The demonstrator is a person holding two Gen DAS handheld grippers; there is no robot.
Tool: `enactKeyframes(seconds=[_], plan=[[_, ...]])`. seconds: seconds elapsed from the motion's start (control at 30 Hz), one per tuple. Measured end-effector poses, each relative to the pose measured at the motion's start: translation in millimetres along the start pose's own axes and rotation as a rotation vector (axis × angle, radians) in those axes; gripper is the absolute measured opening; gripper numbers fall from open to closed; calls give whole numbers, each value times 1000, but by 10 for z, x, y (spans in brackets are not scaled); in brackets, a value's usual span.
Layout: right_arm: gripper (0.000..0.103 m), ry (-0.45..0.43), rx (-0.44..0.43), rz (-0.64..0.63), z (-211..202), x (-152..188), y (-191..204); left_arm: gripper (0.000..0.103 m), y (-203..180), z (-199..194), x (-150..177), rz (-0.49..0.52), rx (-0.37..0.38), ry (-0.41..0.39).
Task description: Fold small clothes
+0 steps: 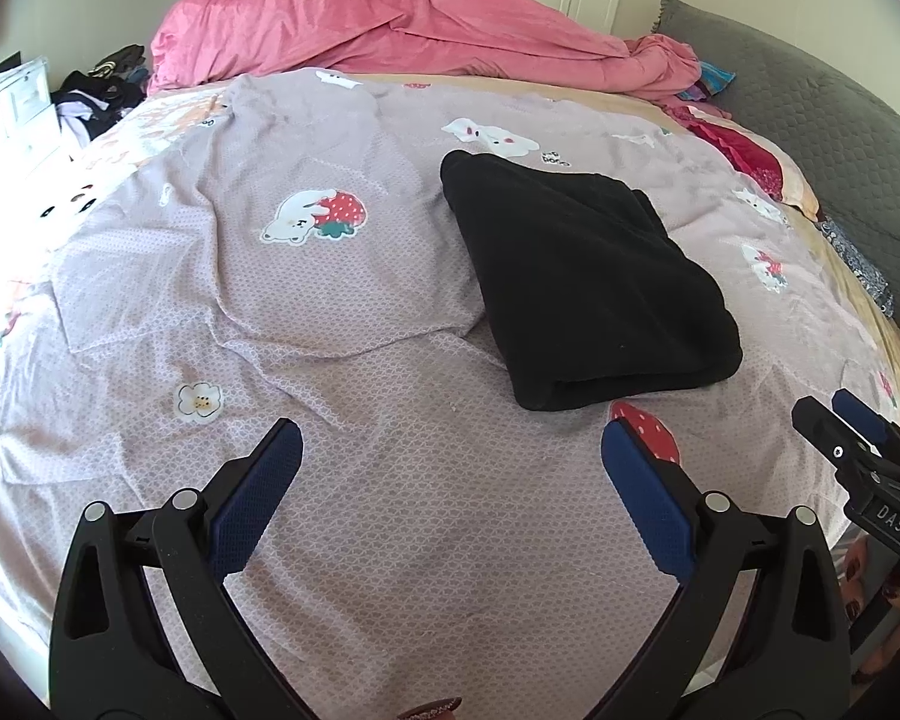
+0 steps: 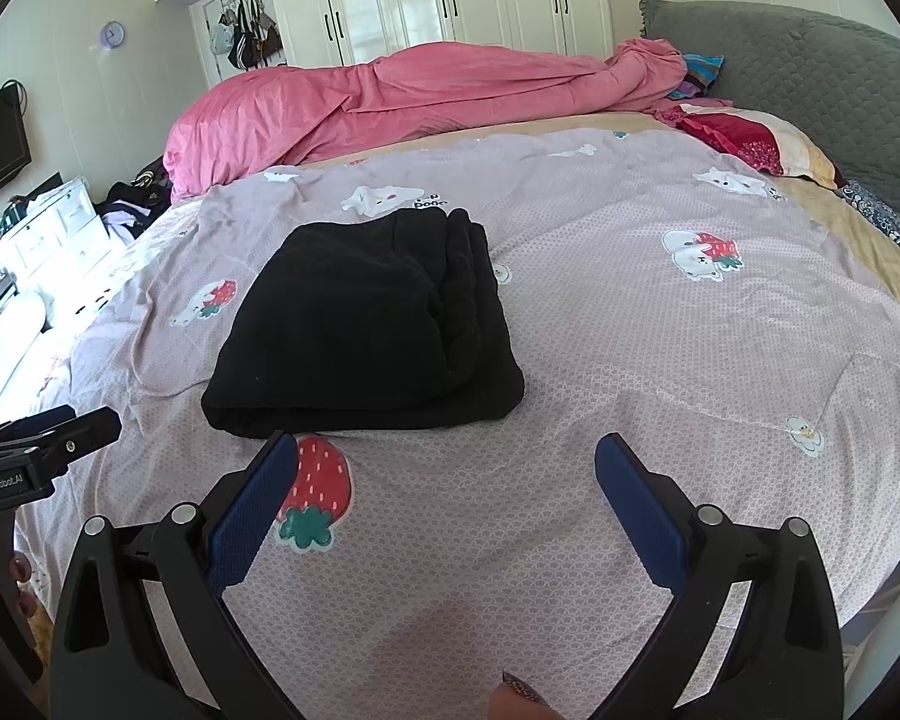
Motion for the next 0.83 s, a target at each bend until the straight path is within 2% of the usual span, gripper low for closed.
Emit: enactKeyframes(seconds=[0.13,0.23,0.4,0.47,0.6,0.67,0.7,0.77,0.83], plan=[[99,2,10,4,11,4,-18,94,7,-3,20,7,-15,-6],[99,5,27,21,6,14,-64,94,41,6,56,6,7,3],[99,1,110,99,-70,92,-313,94,223,47,142,-37,4,31],[99,-16,200,156,-164,177,-548,94,410,55,162,-67,-17,41],[99,-51,476,359,-501,482,-1467,94,1030,57,116,-164,-99,44],[99,-16,660,512,-709,730,-2201,94,1572,104,47,-223,-189,58],[99,-9,708,577,-799,836,-2474,94,1746,112,25,-238,-220,60],[99,14,880,759,-1106,1198,-3260,94,2306,131,-74,-293,-313,64],[99,58,1006,883,-1334,1533,-3802,94,2771,140,-166,-334,-393,64]])
Point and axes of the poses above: each gripper's, at about its wrist camera, not at the fingertips, and z roughly the way its jaws point, y to its left, x to its underside, the point moved 2 cm from there along z, roughly the way its jaws point, and after that the axes turned 1 degree about y, right-handed, at the moved point
